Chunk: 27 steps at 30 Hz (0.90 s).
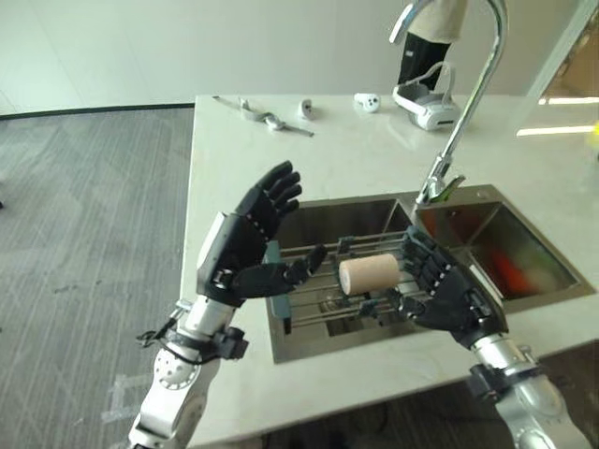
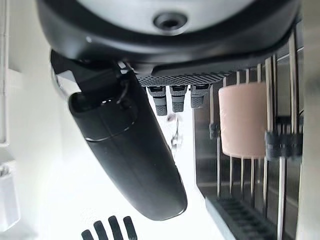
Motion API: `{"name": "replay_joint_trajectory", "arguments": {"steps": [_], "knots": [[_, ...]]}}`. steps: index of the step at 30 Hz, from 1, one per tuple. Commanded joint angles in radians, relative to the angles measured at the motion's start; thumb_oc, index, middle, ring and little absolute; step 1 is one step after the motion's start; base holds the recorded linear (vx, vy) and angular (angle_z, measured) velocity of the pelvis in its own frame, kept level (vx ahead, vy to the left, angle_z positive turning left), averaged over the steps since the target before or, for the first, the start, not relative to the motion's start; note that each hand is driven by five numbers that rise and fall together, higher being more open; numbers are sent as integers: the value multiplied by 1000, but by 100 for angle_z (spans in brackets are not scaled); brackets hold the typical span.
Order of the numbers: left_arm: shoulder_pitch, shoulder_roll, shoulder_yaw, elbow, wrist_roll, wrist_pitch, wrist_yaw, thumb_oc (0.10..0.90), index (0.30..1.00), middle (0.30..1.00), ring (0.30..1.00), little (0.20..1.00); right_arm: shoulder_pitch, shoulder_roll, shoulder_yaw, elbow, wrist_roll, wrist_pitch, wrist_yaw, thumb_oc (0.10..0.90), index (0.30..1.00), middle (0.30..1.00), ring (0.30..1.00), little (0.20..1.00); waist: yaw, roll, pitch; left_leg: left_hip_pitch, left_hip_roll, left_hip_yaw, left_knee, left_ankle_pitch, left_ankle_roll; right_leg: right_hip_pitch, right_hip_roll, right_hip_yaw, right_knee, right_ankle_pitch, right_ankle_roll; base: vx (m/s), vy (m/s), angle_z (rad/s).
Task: Place the dishes in the dishwasher.
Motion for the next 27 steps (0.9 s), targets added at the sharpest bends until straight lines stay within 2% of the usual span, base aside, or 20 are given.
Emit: {"name": "replay_joint_trajectory", "arguments": {"steps": [1, 2, 5, 7, 8, 10, 14, 19, 24, 27], "knots": [[-65, 35, 12, -129, -15, -49, 5, 800, 900, 900, 900, 900, -90, -8, -40, -56, 65, -84, 7, 800, 900, 900, 900, 900, -16, -21, -38, 0, 53, -51, 9, -29, -81, -10, -69, 63, -110, 223, 70, 97, -406, 23], [-61, 37, 8, -137, -10, -46, 14, 800, 900, 900, 900, 900, -93, -5, -38, -66, 69, -76, 10, 800, 900, 900, 900, 900, -12, -26, -35, 7, 69, -59, 9, -39, -95, -31, -101, 84, -110, 216, 82, 83, -331, 40], [-54, 46, 7, -148, 4, -45, 29, 800, 900, 900, 900, 900, -101, 0, -24, -84, 61, -66, 15, 800, 900, 900, 900, 900, -1, -34, -28, 14, 101, -72, 9, -54, -117, -59, -125, 103, -110, 211, 97, 73, -341, 35], [-51, 54, 14, -154, 0, -36, 37, 800, 900, 900, 900, 900, -110, -10, -17, -87, 57, -61, 16, 800, 900, 900, 900, 900, 23, -39, -27, 8, 129, -73, 9, -45, -135, -47, -137, 71, -110, 158, 107, 58, -443, 21], [-46, 55, 14, -158, 2, -36, 58, 800, 900, 900, 900, 900, -126, -28, -7, -88, 55, -58, 10, 800, 900, 900, 900, 900, 41, -41, -29, 2, 159, -62, 9, -33, -152, -34, -137, 26, -110, 136, 114, 30, -397, 27], [-27, 60, 25, -161, -1, -41, 80, 800, 900, 900, 900, 900, -139, -58, 2, -94, 65, -60, 1, 800, 900, 900, 900, 900, 50, -39, -33, 0, 199, -57, 9, -19, -173, -23, -113, 11, -110, 107, 114, 57, -366, 5], [-4, 55, 64, -160, 22, -42, 82, 800, 900, 900, 900, 900, -155, -76, -1, -93, 72, -66, -15, 800, 900, 900, 900, 900, 58, -26, -40, -22, 280, -38, 9, 33, -209, 5, -69, -31, -110, 62, 76, 74, -286, 0], [-13, 70, 104, -126, 11, -15, 65, 800, 900, 900, 900, 900, -123, -85, -50, -91, 84, -90, -24, 800, 900, 900, 900, 900, 23, -3, -53, -26, 305, 16, 9, 50, -217, 19, -69, -84, -110, 50, 60, 40, -95, 24], [-18, 100, 146, -107, 117, 21, 44, 800, 900, 900, 900, 900, -131, -69, -58, -92, 60, -86, -32, 800, 900, 900, 900, 900, -5, 33, -70, -17, 303, 6, 9, 46, -231, 20, -73, -72, -110, 45, 62, 41, 27, 8], [-43, 153, 176, -90, 152, 41, 43, 800, 900, 900, 900, 900, -143, -68, -59, -89, 53, -69, -30, 800, 900, 900, 900, 900, -17, 54, -79, -11, 305, 12, 9, 46, -235, 25, -78, -64, -110, 44, 68, 32, 68, 3]]}}
